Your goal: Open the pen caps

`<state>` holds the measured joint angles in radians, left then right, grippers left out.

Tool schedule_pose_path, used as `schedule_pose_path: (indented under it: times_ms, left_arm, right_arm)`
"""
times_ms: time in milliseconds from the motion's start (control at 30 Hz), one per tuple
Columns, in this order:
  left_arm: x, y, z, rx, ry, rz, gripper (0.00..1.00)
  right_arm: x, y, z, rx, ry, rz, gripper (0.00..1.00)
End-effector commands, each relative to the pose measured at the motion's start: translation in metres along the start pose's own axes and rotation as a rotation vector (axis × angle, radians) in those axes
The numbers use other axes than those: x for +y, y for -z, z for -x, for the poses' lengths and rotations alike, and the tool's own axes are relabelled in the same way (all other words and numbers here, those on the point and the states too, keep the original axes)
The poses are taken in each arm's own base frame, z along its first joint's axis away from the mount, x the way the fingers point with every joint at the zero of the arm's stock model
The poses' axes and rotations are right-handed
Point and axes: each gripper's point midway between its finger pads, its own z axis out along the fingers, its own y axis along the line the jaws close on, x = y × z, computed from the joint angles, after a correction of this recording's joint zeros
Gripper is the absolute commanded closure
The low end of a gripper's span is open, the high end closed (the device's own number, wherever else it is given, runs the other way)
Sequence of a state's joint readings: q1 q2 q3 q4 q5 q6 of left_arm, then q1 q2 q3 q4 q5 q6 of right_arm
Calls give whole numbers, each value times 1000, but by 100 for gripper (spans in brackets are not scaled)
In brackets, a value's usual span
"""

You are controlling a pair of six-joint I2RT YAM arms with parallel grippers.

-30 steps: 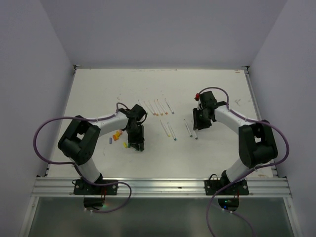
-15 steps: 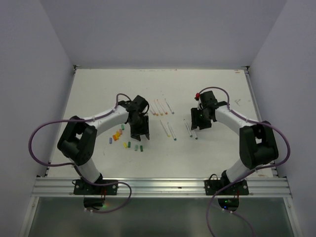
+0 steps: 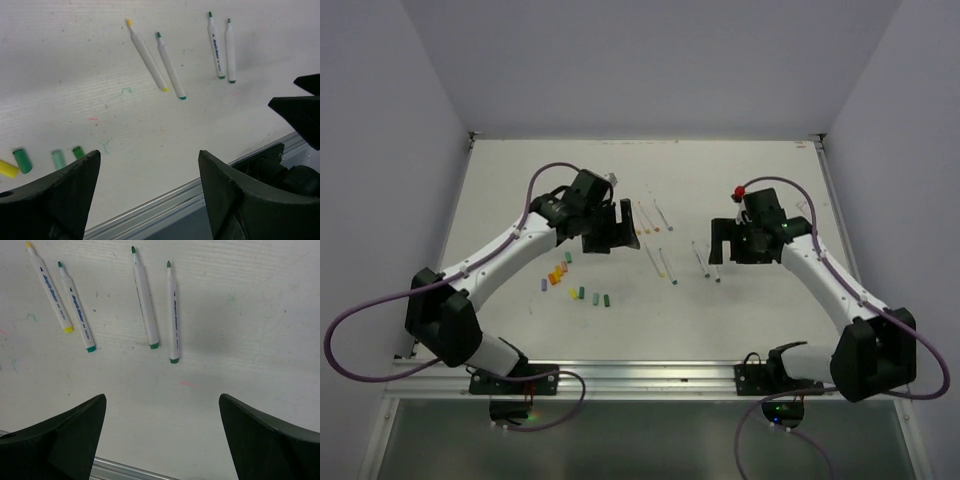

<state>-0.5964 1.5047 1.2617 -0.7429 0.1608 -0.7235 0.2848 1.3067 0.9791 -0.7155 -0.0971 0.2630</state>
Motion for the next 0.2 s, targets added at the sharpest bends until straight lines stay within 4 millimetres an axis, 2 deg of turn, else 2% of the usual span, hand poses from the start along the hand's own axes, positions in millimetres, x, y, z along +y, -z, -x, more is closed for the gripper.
schedule_pose_path:
  times_ms: [0,67,100,167]
  left_arm:
    - [-18,14,5,-76,7,-106,18]
    - [-31,20,9,-110,29,-180,13]
    - [-30,16,3,-100,41,-197,12]
    - [-51,29,7,-141,55,-322,8]
  right_arm:
    - [0,19,-31,35,-49,22,1]
    - [5,22,-38,33,-50,42,1]
    - [12,26,-37,22,-53,78,1]
    - [26,40,-24,-53,-50,155,1]
